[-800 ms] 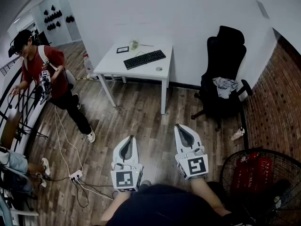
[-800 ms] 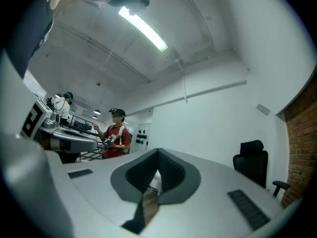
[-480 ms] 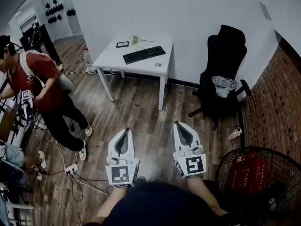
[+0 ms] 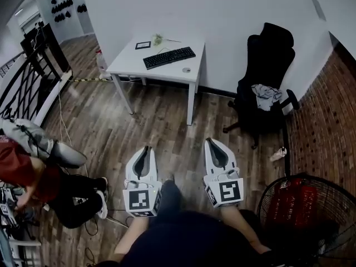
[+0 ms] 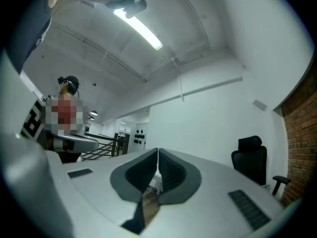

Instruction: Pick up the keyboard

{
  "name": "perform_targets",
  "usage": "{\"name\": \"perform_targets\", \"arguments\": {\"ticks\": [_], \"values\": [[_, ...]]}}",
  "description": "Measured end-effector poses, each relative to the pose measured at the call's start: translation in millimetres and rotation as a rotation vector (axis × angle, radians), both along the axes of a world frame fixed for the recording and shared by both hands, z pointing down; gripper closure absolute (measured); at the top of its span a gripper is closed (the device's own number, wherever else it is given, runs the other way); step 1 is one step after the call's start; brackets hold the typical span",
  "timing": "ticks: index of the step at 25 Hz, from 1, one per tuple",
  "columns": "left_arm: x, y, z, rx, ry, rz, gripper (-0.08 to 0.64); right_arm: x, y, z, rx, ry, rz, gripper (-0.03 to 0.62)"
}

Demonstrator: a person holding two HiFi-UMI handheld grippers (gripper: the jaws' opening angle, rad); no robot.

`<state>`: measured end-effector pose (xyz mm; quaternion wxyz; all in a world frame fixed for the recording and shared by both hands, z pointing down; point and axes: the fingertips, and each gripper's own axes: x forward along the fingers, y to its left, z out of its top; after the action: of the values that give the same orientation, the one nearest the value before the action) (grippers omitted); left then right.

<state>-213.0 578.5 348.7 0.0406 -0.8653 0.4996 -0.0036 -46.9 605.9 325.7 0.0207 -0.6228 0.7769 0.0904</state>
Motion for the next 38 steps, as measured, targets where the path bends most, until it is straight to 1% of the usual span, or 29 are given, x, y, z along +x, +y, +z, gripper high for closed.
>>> {"name": "perform_targets", "arguments": {"ticks": [4, 7, 12, 17, 22, 26, 31, 35, 38], "values": [[2, -52, 13, -0.022, 0.026, 0.006, 0.503, 3, -42, 10, -0.009, 0.015, 0.008, 0.580], [5, -104, 19, -0.034, 0.026, 0.015, 0.473, 9, -90, 14, -0.019, 0.013, 0.017, 0.580], [10, -195, 18, -0.040, 0.016, 0.012, 0.443, 25, -175, 11, -0.024, 0.016, 0.038, 0.580], [11, -274, 24, -0.069, -0.008, 0.036, 0.433, 30, -255, 15, -0.045, 0.002, 0.066, 0.580], [13, -341, 36, -0.098, -0.007, 0.066, 0.431, 32, -324, 20, -0.067, 0.017, 0.081, 0.580], [17, -382, 44, -0.107, -0.004, 0.084, 0.427, 35, -360, 23, -0.095, 0.022, 0.105, 0.580], [17, -412, 51, -0.126, 0.030, 0.097, 0.423, 32, -389, 25, -0.113, 0.048, 0.109, 0.580], [16, -428, 58, -0.164, 0.058, 0.089, 0.423, 32, -407, 26, -0.101, 0.053, 0.081, 0.580], [18, -442, 56, -0.161, 0.066, 0.083, 0.423, 37, -425, 26, -0.087, 0.050, 0.065, 0.580]]}}
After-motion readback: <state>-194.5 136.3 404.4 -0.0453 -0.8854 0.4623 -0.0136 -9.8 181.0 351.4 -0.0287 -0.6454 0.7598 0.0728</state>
